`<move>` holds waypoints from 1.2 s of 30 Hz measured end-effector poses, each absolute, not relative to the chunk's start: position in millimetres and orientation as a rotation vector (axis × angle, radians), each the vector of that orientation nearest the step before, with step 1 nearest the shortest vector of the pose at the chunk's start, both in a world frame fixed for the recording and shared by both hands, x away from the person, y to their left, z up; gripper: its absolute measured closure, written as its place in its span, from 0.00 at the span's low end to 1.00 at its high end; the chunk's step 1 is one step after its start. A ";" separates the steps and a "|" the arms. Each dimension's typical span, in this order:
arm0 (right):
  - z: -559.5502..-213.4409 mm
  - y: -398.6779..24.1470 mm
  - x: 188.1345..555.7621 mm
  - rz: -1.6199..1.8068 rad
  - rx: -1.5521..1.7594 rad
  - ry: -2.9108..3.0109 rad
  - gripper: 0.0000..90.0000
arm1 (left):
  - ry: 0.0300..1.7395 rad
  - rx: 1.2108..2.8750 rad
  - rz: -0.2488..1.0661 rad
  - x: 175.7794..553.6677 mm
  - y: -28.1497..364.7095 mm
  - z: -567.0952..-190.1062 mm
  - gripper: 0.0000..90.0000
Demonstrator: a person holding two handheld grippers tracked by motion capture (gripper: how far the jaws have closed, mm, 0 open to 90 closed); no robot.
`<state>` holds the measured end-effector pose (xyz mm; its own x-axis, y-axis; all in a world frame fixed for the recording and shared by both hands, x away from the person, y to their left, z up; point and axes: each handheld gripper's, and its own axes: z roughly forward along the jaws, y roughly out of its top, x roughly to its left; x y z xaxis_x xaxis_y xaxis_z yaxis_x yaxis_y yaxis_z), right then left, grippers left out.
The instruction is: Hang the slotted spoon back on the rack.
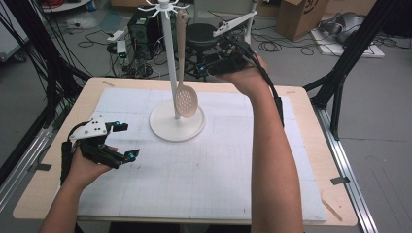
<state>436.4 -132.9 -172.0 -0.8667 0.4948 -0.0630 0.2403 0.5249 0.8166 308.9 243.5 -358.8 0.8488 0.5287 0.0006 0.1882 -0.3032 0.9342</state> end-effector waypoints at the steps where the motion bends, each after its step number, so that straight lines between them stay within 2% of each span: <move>1: -172.1 -135.1 433.0 1.256 0.612 2.478 0.54 | 0.538 1.880 0.371 308.8 243.4 -358.8 0.02; 3: -172.9 -139.3 427.4 1.237 0.625 2.448 0.49 | 0.541 1.878 0.370 308.5 242.7 -358.8 0.02; 10: -185.5 -161.8 403.7 1.303 0.635 2.409 0.44 | 0.539 1.886 0.369 308.4 240.6 -359.4 0.02; 13: -193.4 -170.0 394.7 1.319 0.635 2.392 0.39 | 0.541 1.885 0.368 308.9 240.1 -359.8 0.02; 36: -262.2 -219.9 345.3 1.462 0.666 2.304 0.27 | 0.534 1.877 0.347 311.3 239.8 -360.4 0.02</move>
<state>345.3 -219.9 -262.2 -0.8356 0.5486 -0.0279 0.2083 0.3635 0.9080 311.3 239.8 -360.4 0.8554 0.5178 -0.0152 0.1970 -0.2981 0.9340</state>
